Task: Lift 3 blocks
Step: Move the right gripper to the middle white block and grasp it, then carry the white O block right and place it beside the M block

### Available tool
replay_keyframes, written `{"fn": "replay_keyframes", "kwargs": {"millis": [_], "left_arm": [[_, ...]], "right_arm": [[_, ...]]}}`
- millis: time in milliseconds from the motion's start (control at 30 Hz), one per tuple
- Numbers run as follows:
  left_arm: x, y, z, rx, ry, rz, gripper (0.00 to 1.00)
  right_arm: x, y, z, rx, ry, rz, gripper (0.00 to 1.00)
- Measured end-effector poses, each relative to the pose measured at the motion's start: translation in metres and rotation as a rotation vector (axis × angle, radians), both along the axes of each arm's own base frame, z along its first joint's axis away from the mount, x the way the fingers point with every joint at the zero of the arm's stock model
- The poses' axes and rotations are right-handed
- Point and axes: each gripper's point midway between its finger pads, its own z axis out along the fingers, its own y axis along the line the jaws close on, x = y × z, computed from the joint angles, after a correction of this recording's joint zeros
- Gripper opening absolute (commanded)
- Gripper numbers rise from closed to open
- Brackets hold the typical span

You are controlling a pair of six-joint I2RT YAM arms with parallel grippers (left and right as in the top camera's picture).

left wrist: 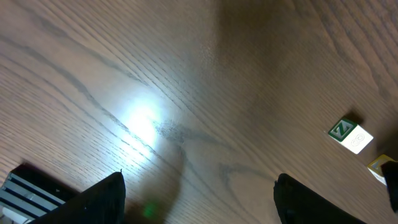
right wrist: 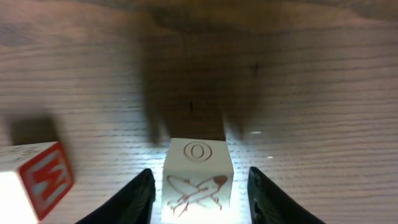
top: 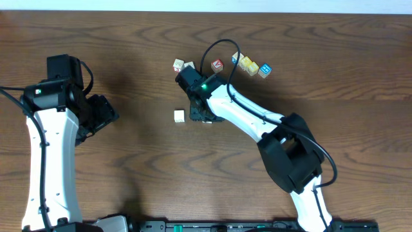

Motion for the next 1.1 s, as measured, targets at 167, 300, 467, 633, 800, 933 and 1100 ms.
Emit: {"fn": "replay_keyframes", "kwargs": {"millis": [167, 300, 467, 633, 800, 933, 1100], "left_arm": [[0.000, 0.000, 0.000, 0.000, 0.000, 0.000, 0.77], [0.000, 0.000, 0.000, 0.000, 0.000, 0.000, 0.77], [0.000, 0.000, 0.000, 0.000, 0.000, 0.000, 0.77], [0.000, 0.000, 0.000, 0.000, 0.000, 0.000, 0.77], [0.000, 0.000, 0.000, 0.000, 0.000, 0.000, 0.77], [0.000, 0.000, 0.000, 0.000, 0.000, 0.000, 0.77], [0.000, 0.000, 0.000, 0.000, 0.000, 0.000, 0.77]], "right_arm": [[-0.001, -0.001, -0.005, -0.008, 0.010, -0.004, 0.38], [-0.001, -0.001, -0.005, -0.009, 0.011, -0.004, 0.31], [-0.001, -0.003, -0.006, -0.011, 0.013, 0.000, 0.24], [0.000, -0.010, -0.006, -0.017, 0.029, 0.008, 0.21], [0.001, -0.025, -0.006, -0.030, 0.073, 0.024, 0.21], [-0.001, -0.038, -0.005, -0.021, 0.134, 0.057, 0.21], [-0.011, -0.065, -0.005, -0.027, 0.246, 0.089, 0.18]]}}
